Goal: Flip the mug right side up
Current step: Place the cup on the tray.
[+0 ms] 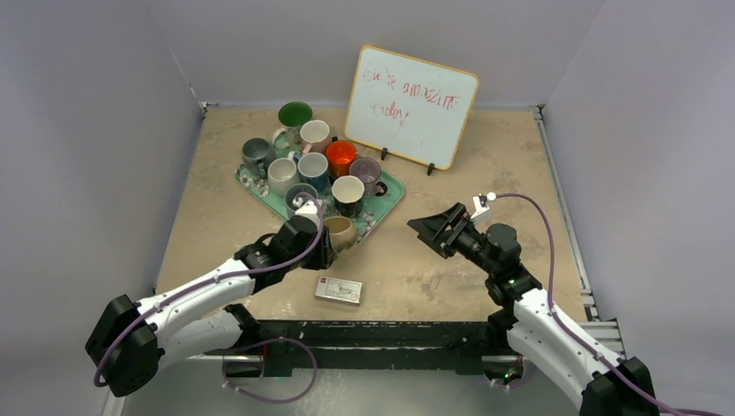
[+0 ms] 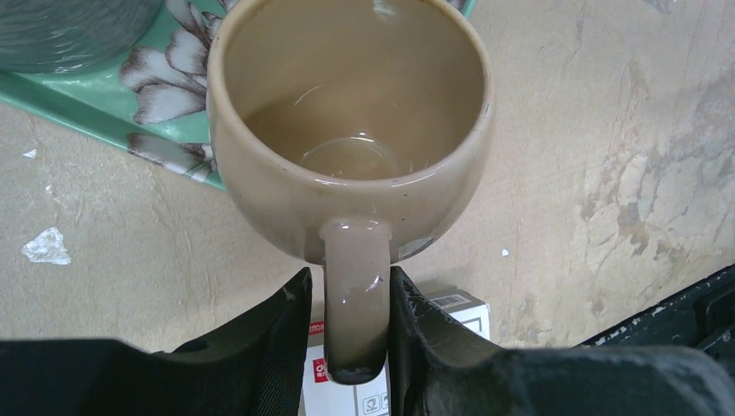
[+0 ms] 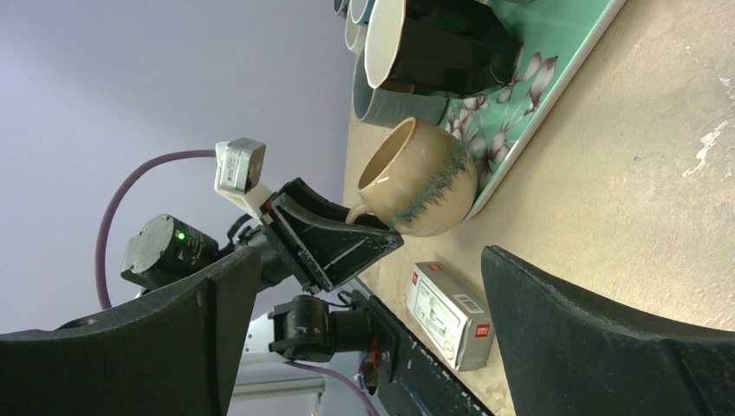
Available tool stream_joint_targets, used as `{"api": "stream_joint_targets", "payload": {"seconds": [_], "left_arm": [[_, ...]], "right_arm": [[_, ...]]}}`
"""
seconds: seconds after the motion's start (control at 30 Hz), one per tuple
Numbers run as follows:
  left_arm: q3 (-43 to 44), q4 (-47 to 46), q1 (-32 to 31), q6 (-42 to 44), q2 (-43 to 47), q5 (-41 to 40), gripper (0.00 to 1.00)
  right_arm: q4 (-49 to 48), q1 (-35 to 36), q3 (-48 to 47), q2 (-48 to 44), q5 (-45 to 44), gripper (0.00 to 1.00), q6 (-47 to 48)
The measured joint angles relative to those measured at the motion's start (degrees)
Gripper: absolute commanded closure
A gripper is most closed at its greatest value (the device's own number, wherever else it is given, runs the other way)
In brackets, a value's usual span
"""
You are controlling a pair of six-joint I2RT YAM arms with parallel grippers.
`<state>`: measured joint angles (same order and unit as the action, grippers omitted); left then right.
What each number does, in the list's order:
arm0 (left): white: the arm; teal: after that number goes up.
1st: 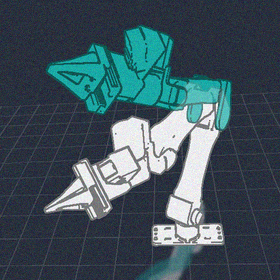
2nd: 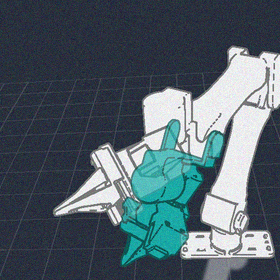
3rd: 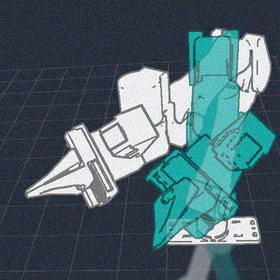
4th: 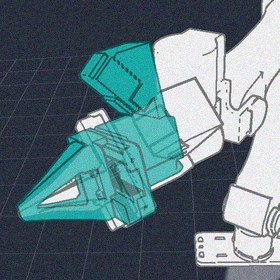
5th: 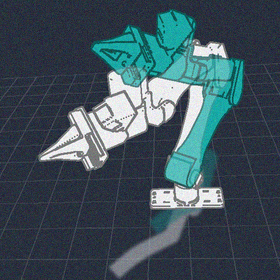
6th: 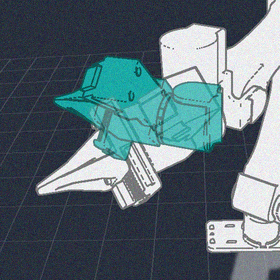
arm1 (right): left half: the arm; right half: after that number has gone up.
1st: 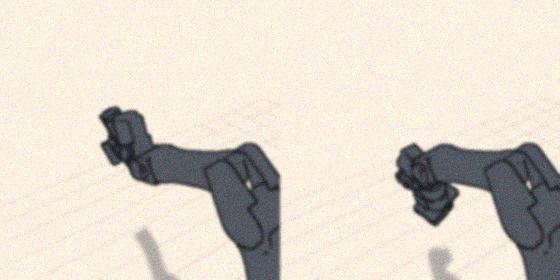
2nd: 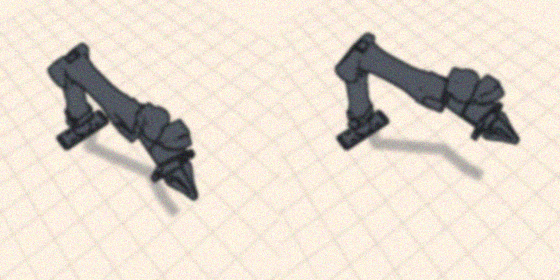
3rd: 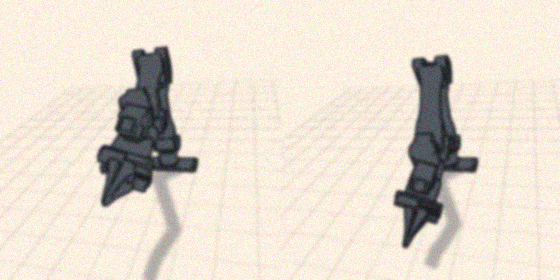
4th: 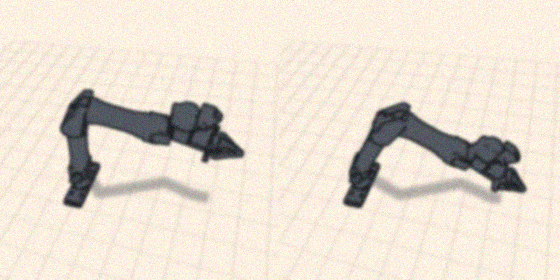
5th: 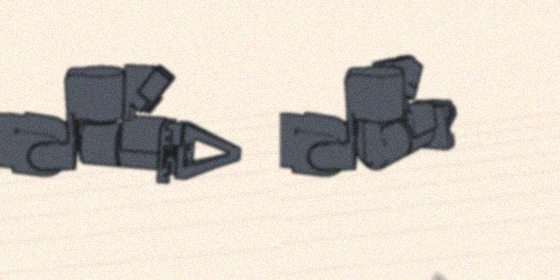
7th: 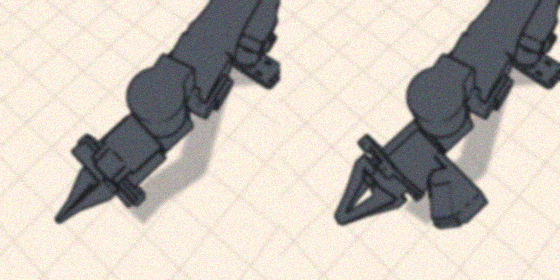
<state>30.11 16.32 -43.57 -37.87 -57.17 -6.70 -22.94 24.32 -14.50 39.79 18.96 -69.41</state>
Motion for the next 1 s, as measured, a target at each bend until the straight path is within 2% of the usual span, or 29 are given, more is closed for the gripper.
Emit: {"api": "stream_joint_targets", "payload": {"seconds": [0.23,0.67,0.8,0.87,1.0], "left_arm": [[0.0,0.1,0.0,0.2,-1.1,-0.2,0.68],[0.0,-2.5,-0.2,1.5,-3.7,-2.4,0.8],[0.0,-2.7,-0.3,1.5,-3.8,-2.5,0.87],[0.0,-2.7,-0.3,1.5,-3.8,-2.4,0.83],[0.0,-1.9,-0.3,1.5,-3.5,-1.7,0.64]], "right_arm": [[-0.1,0.0,0.0,0.7,0.0,0.01,0.0],[-0.1,0.0,0.0,1.1,0.0,0.01,0.0],[-0.1,0.0,0.1,1.1,0.0,0.01,0.0],[-0.1,0.0,0.1,1.1,0.0,0.01,0.0],[-0.1,0.0,0.1,1.1,0.0,0.01,0.0]]}}
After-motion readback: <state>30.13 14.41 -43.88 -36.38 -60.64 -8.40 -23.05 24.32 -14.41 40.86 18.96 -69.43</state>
